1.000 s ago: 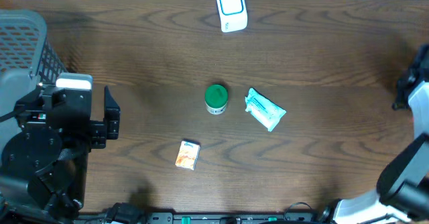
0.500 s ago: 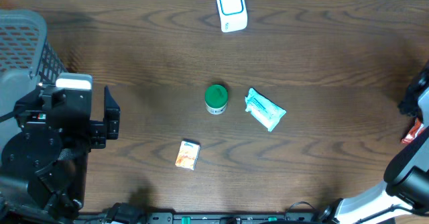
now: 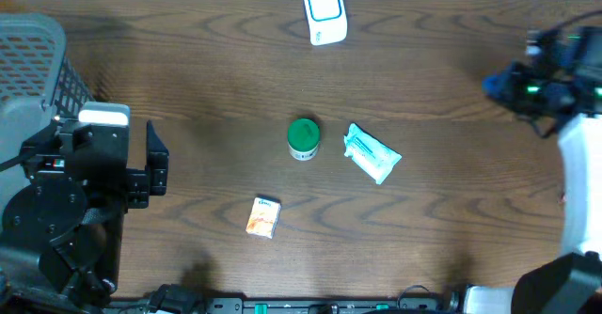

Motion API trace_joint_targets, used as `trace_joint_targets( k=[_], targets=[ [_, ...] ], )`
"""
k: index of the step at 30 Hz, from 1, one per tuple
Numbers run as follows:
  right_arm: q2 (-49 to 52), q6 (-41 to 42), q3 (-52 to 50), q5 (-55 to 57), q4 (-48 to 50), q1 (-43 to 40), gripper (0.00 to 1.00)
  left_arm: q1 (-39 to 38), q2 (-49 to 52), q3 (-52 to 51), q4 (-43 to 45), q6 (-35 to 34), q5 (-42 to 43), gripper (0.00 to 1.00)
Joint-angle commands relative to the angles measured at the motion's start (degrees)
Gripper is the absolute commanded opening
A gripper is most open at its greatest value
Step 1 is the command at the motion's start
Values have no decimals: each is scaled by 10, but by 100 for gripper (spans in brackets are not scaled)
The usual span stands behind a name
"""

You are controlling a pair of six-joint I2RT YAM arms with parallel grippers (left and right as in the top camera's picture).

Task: Scan the item barcode
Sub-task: 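Lower the right gripper onto the mint-green wipes pack and grasp it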

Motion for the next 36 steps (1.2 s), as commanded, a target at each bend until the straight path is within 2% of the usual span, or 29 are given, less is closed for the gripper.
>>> trace_joint_targets(
  k=[1, 5, 11, 29, 32, 36],
  targets=[
    [27, -5, -39, -54, -5, 91, 1, 0, 0, 2, 2, -1, 5, 95],
    [57, 7, -63, -34, 40, 206, 1, 0, 0, 2, 2, -1, 5, 95],
    [118, 106, -64, 144, 75, 307, 1, 0, 0, 2, 2, -1, 5, 95],
    [285, 110, -88, 167, 61, 326, 1, 0, 0, 2, 2, -1, 5, 95],
    [282, 110, -83, 167, 55, 322, 1, 0, 0, 2, 2, -1, 5, 95],
    [217, 105, -63, 163, 26, 322, 1, 0, 0, 2, 2, -1, 5, 95]
  ],
)
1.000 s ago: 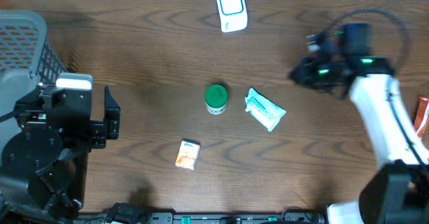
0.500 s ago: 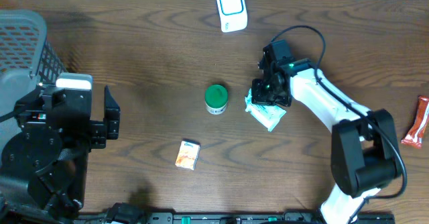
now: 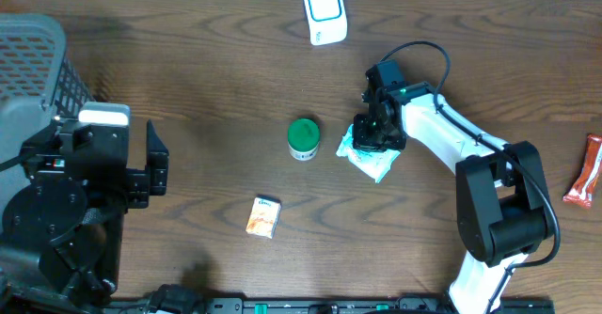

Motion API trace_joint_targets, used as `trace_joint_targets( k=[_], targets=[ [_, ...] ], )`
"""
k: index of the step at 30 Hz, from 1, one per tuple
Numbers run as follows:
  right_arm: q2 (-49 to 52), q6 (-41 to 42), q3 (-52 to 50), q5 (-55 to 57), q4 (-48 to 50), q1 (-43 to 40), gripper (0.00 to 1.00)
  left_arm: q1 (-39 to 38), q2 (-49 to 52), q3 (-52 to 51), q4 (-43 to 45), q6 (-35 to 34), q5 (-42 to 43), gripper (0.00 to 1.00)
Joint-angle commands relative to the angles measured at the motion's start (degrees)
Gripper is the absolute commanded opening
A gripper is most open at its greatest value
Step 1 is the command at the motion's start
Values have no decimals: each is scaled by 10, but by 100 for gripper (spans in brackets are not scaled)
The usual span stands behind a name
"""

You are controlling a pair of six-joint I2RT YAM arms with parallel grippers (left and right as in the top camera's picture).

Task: Scan the item barcode
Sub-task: 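Lower the right gripper onto the mint-green wipes pack and grasp it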

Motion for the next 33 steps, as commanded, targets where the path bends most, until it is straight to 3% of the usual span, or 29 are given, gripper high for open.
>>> trace_joint_targets(
  k=[1, 6, 10, 25, 33],
  targets=[
    [-37, -5, -3, 17, -22, 4, 1, 0, 0, 2, 2, -1, 5, 95],
    [-145, -8, -2, 17, -22, 9, 1, 0, 0, 2, 2, -1, 5, 95],
    [-167, -8, -3, 17, -21, 17, 1, 0, 0, 2, 2, -1, 5, 95],
    [29, -3, -20, -21, 24, 43, 1, 0, 0, 2, 2, -1, 5, 95],
    [-17, -4, -14, -23, 9, 55, 1, 0, 0, 2, 2, -1, 5, 95]
  ],
)
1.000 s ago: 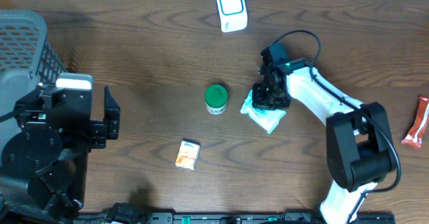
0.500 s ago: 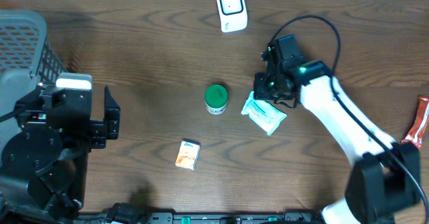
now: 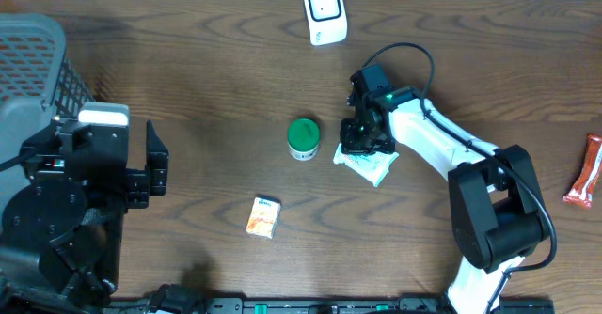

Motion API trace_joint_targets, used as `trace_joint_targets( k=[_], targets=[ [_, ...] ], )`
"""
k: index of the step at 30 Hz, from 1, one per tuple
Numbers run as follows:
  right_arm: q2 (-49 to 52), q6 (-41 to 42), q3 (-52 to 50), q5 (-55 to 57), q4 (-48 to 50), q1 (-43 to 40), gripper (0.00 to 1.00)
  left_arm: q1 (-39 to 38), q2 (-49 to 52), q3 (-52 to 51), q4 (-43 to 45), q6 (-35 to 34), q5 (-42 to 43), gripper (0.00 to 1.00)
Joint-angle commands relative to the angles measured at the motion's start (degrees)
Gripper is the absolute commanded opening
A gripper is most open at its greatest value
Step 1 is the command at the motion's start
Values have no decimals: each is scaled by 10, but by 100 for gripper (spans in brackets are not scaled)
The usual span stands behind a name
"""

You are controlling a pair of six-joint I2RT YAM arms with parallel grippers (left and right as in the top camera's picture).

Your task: Scan the item barcode

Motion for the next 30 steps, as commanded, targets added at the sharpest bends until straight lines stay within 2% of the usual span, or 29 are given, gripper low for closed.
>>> trace_joint_targets(
  k=[1, 4, 5, 7, 8, 12, 17, 19, 20, 21, 24, 25, 26, 30],
  targets=[
    [-35, -2, -8, -15, -18, 12, 1, 0, 0, 2, 2, -1, 5, 95],
    [-110, -4, -7, 4, -41, 11, 1, 0, 0, 2, 2, -1, 5, 95],
    [-135, -4, -7, 18, -49, 10, 13, 0, 0, 2, 2, -1, 5, 95],
    [-179, -4, -7, 42, -67, 7, 66, 0, 0, 2, 2, -1, 5, 95],
    [-200, -3, -7, 48, -77, 3, 78, 0, 0, 2, 2, -1, 5, 95],
    [-239, -21, -8, 47, -113, -37, 95, 0, 0, 2, 2, -1, 5, 95],
    [-228, -122, -43, -95, -121, -123, 98, 0, 0, 2, 2, -1, 5, 95],
    [-220, -144, -72, -133, -108, -153, 94, 0, 0, 2, 2, -1, 5, 95],
    [-217, -143, -82, -141, -106, -159, 89, 0, 0, 2, 2, -1, 5, 95],
    [-217, -144, -91, -151, -106, -160, 78, 0, 0, 2, 2, -1, 5, 95],
    [-217, -144, -105, -158, -101, -144, 14, 0, 0, 2, 2, -1, 5, 95],
    [-217, -143, -106, -151, -100, -137, 6, 0, 0, 2, 2, -1, 5, 95],
    [-217, -143, -107, -144, -96, -131, 2, 0, 0, 2, 2, -1, 5, 95],
    [-216, -114, -108, -86, -69, -113, 1, 0, 0, 2, 2, -1, 5, 95]
  ],
)
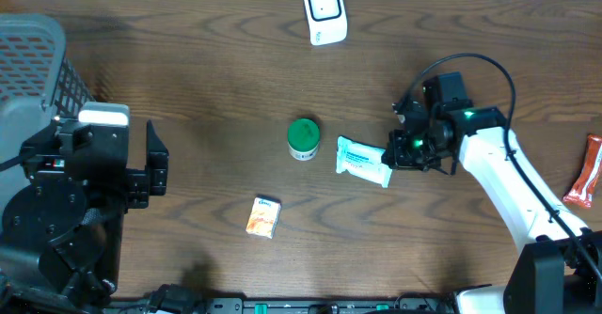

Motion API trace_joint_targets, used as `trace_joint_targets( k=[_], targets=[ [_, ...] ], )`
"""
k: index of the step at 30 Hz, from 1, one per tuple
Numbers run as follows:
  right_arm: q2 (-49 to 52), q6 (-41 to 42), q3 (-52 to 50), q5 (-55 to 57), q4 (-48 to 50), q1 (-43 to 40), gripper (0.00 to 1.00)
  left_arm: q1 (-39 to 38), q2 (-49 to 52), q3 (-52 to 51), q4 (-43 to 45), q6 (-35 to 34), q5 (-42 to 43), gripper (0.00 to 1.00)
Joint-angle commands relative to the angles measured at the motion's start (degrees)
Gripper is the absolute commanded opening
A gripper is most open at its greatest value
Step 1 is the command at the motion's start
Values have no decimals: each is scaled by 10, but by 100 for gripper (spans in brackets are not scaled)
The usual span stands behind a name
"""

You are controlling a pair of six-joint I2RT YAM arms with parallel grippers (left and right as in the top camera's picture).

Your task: Scan the item barcode

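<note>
A white and teal packet (362, 160) lies flat in the middle of the wooden table (207, 79), just right of a green-lidded jar (303, 138). My right gripper (393, 153) sits low at the packet's right end, touching or overlapping its edge; its fingers are too dark to tell apart. The white barcode scanner (324, 13) stands at the far edge of the table. A small orange box (263, 216) lies nearer the front. My left gripper (156, 168) rests at the far left, open and holding nothing.
A grey mesh basket (36, 53) stands at the back left behind the left arm. A red snack bar (587, 171) lies at the right edge. The right arm's white links run from the front right corner up to the packet.
My right gripper was over the packet's upper left part; now it is at the packet's right end, with the arm drawn back to the right. The packet has turned to lie more level.
At first my right arm was raised at the far right, away from the items. Then its gripper was down on the packet, and later over the packet's left part, with the packet nudged toward the jar. Now it is at the packet's right end. The left arm never moved.
</note>
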Motion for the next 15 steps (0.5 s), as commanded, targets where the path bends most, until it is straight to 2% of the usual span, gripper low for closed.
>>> trace_joint_targets(
  k=[1, 4, 15],
  targets=[
    [0, 24, 0, 45, 22, 14, 1, 0, 0, 2, 2, -1, 5, 95],
    [6, 48, -6, 85, 55, 17, 1, 0, 0, 2, 2, -1, 5, 95],
    [125, 67, -26, 54, 135, 52, 1, 0, 0, 2, 2, -1, 5, 95]
  ],
)
